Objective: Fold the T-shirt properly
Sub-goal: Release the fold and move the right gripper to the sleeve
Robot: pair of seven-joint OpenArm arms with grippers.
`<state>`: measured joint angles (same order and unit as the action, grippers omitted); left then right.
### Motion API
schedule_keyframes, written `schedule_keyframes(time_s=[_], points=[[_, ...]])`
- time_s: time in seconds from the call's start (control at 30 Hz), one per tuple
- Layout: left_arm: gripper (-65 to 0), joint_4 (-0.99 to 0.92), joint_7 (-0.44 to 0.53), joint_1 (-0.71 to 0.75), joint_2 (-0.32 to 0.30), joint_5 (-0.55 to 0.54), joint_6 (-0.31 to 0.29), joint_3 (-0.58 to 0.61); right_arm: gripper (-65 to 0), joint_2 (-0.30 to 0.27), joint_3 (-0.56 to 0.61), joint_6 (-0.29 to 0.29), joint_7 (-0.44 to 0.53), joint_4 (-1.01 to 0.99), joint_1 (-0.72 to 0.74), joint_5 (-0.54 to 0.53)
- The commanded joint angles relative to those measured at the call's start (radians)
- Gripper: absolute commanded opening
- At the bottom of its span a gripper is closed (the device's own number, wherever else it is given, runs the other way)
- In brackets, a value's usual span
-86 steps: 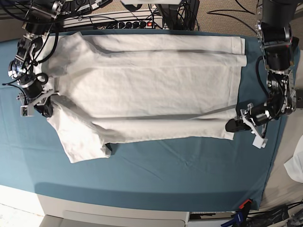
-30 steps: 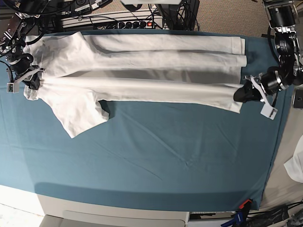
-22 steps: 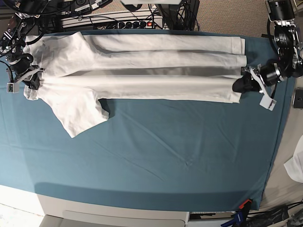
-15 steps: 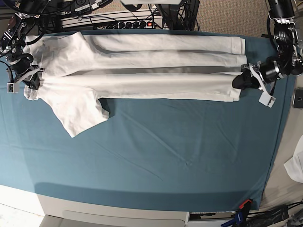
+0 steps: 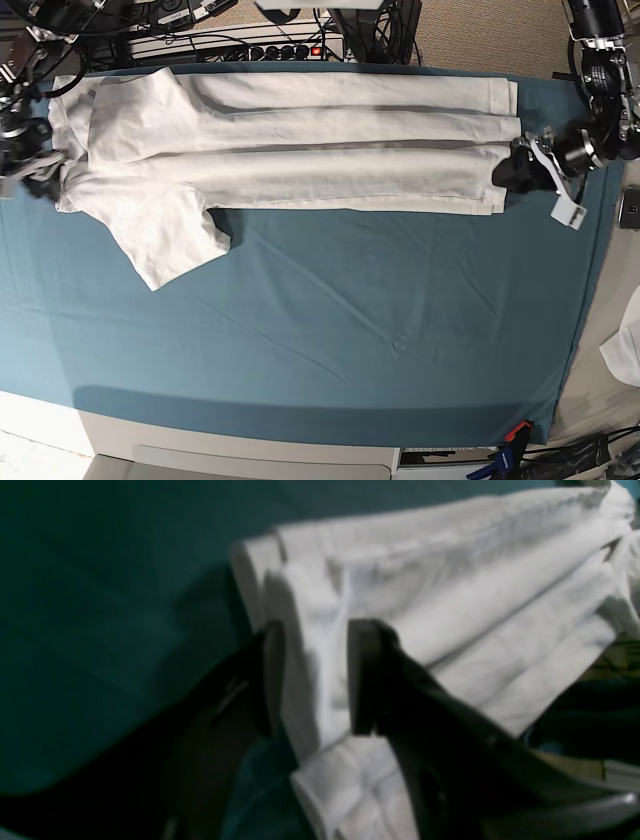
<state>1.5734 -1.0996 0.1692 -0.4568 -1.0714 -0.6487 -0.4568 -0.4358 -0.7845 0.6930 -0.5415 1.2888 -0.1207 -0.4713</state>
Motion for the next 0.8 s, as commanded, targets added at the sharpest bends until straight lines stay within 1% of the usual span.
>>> schedule_keyframes(time_s=[0.0, 0.07, 0.17, 0.23, 0.27, 0.33, 0.4, 0.6, 0.77], points=[[-42.8, 0.042, 0.014, -0.01, -0.018, -0.057, -0.021, -0.026, -39.4, -0.03, -0.024, 0.005, 0.034, 0.017, 0.024, -0.042], [-42.8, 0.096, 0.015, -0.008, -0.018, -0.075, -0.049, -0.062, -39.4, -0.03, -0.048, 0.005, 0.028, 0.017, 0.059, -0.068], [-42.8, 0.173, 0.016, -0.008, -0.018, -0.074, -0.049, -0.109, -39.4, -0.029, -0.041, 0.005, -0.016, 0.016, 0.119, -0.067], [-42.8, 0.2, 0.025, -0.008, -0.018, -0.073, -0.049, -0.127, -39.4, -0.026, -0.011, 0.005, -0.046, 0.016, 0.162, -0.067], [-42.8, 0.204, 0.027, -0.008, -0.018, -0.07, -0.049, -0.13, -39.4, -0.027, 0.013, 0.005, -0.055, 0.014, 0.185, -0.063], [-42.8, 0.204, 0.043, -0.008, -0.017, -0.044, -0.049, -0.13, -39.4, -0.027, 0.072, 0.001, -0.055, 0.003, 0.23, -0.018], [-42.8, 0.204, 0.053, -0.005, -0.017, -0.027, -0.049, -0.13, -39.4, -0.027, 0.143, -0.024, -0.055, -0.021, 0.276, 0.023], [-42.8, 0.204, 0.052, -0.005, -0.017, -0.028, -0.049, -0.13, -39.4, -0.027, 0.348, -0.055, -0.052, -0.191, 0.412, 0.066], [-42.8, 0.204, 0.053, -0.005, -0.017, -0.029, -0.049, -0.13, -39.4, -0.024, 0.423, -0.058, -0.038, -0.379, 0.494, 0.064]])
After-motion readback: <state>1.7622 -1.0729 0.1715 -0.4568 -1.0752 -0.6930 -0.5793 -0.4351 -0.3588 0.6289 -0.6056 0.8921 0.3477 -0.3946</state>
